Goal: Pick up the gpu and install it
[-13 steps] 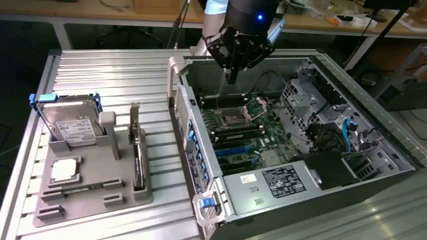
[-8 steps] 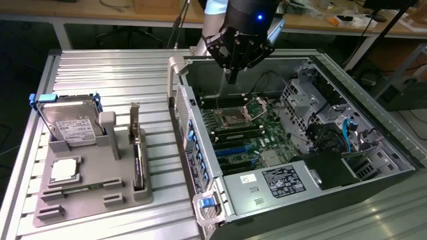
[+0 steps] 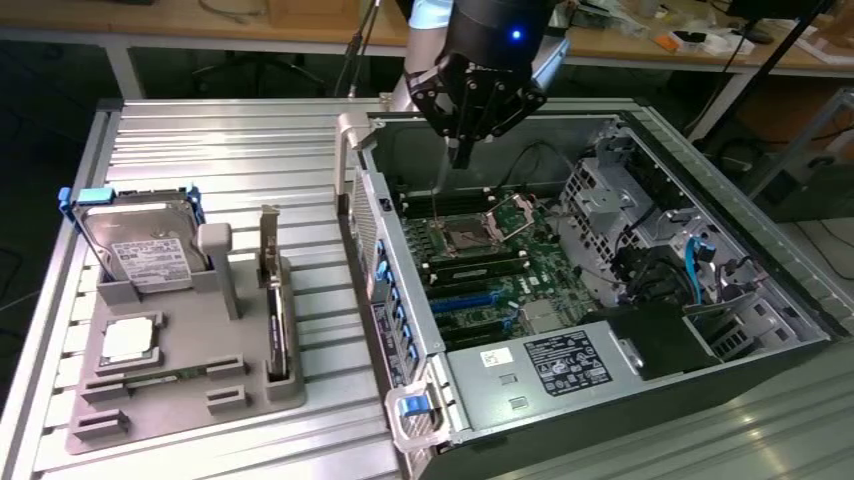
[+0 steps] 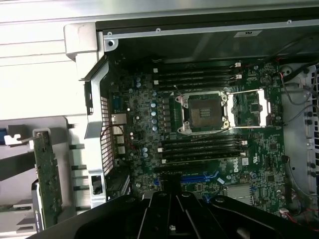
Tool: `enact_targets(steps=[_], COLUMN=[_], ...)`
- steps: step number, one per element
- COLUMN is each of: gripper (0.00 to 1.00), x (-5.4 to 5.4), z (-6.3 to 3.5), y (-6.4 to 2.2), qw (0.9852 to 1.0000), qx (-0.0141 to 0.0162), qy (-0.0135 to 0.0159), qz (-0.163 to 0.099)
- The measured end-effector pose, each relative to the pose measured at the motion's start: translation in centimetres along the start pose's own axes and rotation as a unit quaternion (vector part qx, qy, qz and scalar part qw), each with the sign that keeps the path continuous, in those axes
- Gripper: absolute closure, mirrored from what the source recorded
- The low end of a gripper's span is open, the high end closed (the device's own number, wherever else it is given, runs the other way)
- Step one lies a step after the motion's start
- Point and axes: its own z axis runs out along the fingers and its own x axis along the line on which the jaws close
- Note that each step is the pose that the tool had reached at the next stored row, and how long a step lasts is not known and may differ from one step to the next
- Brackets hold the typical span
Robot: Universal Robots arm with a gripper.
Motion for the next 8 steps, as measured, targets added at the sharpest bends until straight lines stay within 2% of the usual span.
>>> enact_targets(steps=[8], gripper=[0.89], x=[0.12], z=[0.01], y=[-0.01], qw=[1.0000], qx=[0.0000], qy=[0.0000], qz=[0.000])
